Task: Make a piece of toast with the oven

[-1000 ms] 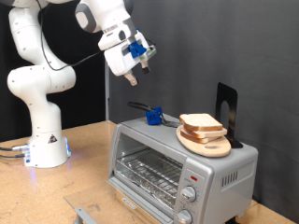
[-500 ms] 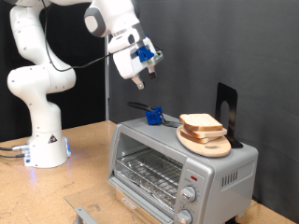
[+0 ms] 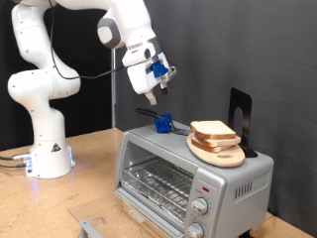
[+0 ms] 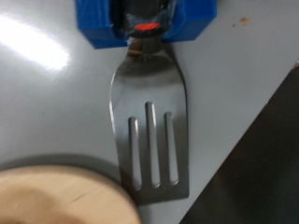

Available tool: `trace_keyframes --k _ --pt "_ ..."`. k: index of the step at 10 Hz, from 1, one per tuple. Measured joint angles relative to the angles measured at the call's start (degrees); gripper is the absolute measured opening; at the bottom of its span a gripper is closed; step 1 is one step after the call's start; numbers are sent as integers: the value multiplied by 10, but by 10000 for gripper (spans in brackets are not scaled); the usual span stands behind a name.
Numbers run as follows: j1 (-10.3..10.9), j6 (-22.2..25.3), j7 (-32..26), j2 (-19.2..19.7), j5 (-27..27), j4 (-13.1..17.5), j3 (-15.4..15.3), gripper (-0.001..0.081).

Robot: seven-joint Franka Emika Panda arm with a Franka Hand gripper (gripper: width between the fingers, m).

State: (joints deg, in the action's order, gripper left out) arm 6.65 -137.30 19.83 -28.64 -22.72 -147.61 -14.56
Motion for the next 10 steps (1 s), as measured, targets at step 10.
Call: trace_keyframes --k 10 --pt "-7 -132 1 32 38 -63 -61 800"
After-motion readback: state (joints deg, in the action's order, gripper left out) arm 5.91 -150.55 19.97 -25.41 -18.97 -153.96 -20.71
